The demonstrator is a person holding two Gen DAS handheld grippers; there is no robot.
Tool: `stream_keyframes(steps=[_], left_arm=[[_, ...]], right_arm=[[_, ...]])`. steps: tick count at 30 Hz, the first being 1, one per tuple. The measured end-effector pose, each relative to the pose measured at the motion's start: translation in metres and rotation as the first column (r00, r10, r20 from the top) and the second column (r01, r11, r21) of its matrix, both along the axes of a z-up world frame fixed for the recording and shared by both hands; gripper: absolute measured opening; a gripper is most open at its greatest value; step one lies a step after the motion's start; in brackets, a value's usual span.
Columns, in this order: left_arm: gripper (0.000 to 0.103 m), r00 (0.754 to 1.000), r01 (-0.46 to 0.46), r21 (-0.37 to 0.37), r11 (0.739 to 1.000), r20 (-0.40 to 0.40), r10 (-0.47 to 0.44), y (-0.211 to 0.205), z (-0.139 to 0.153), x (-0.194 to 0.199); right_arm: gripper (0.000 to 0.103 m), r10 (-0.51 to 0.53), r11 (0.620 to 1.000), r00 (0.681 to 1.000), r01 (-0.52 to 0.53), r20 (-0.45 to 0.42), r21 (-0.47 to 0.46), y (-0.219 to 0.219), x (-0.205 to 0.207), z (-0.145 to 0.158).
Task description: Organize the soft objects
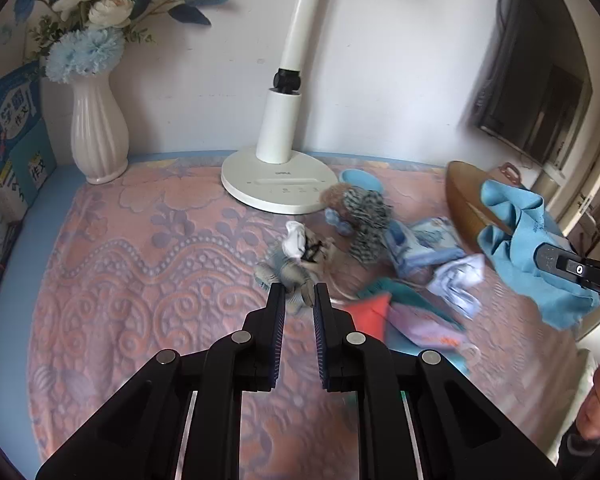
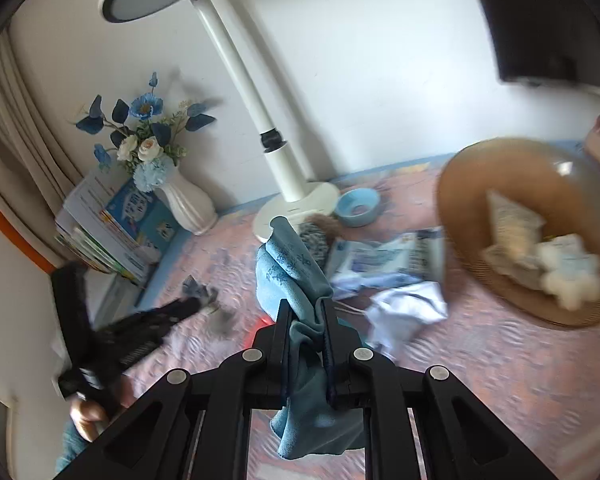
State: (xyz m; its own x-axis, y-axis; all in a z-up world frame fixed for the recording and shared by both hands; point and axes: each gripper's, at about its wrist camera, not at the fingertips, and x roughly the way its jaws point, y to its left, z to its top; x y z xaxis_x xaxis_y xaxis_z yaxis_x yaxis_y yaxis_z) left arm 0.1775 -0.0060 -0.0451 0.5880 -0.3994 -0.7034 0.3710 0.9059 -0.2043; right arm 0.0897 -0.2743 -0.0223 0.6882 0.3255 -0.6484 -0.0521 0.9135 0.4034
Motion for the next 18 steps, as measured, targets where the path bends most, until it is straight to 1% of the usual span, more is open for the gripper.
stream_keyframes(steps=[3, 6, 8, 9, 10, 11, 12, 13, 14, 16, 18], left_arm=[[0.011, 1.0, 0.031, -0.02, 0.999, -0.002, -0.031, 0.002, 0.009, -0.015], [0.011, 0.998, 0.058, -0.039, 0.998, -0.017, -0.058, 0.004, 0.006, -0.036], [0.014, 0.997, 0.078, -0.024, 0.997, -0.023, -0.078, 0.004, -0.002, -0.052], [0.032, 0.996, 0.083, -0.013, 0.996, -0.022, -0.083, 0.005, -0.005, -0.058], [0.045, 0.997, 0.077, -0.003, 0.997, -0.028, -0.077, 0.009, -0.01, -0.061], [0.051, 0.997, 0.06, 0.006, 0.998, -0.046, -0.06, 0.013, -0.014, -0.061], [0.065, 0.998, 0.034, 0.028, 0.999, -0.06, -0.033, 0.018, -0.018, -0.06], [0.075, 0.999, 0.012, 0.061, 0.998, -0.053, -0.008, 0.022, -0.022, -0.059], [0.075, 0.999, 0.002, 0.085, 0.996, -0.049, 0.002, 0.024, -0.026, -0.058], [0.075, 0.997, 0.009, 0.102, 0.995, -0.079, -0.001, 0.022, -0.032, -0.053], [0.079, 0.996, 0.033, 0.081, 0.996, -0.088, -0.026, 0.013, -0.031, -0.049]], right_arm=[[0.012, -0.046, 0.996, 0.999, 0.045, -0.019, -0.083, -0.006, -0.022, -0.001], [0.012, -0.052, 0.996, 0.997, 0.048, -0.056, -0.081, -0.013, -0.037, -0.014], [0.012, -0.062, 0.994, 0.995, 0.055, -0.083, -0.092, -0.017, -0.045, -0.026], [0.012, -0.067, 0.994, 0.993, 0.058, -0.097, -0.096, -0.019, -0.049, -0.032], [0.012, -0.069, 0.994, 0.992, 0.059, -0.105, -0.097, -0.02, -0.051, -0.036], [0.012, -0.071, 0.993, 0.991, 0.06, -0.116, -0.098, -0.022, -0.053, -0.041], [0.012, -0.073, 0.993, 0.99, 0.061, -0.122, -0.102, -0.023, -0.055, -0.044], [0.012, -0.077, 0.992, 0.989, 0.063, -0.129, -0.109, -0.024, -0.055, -0.048], [0.012, -0.082, 0.991, 0.987, 0.066, -0.138, -0.116, -0.026, -0.056, -0.052], [0.012, -0.089, 0.989, 0.985, 0.07, -0.148, -0.127, -0.026, -0.056, -0.059], [0.012, -0.091, 0.989, 0.984, 0.071, -0.155, -0.131, -0.027, -0.054, -0.064]])
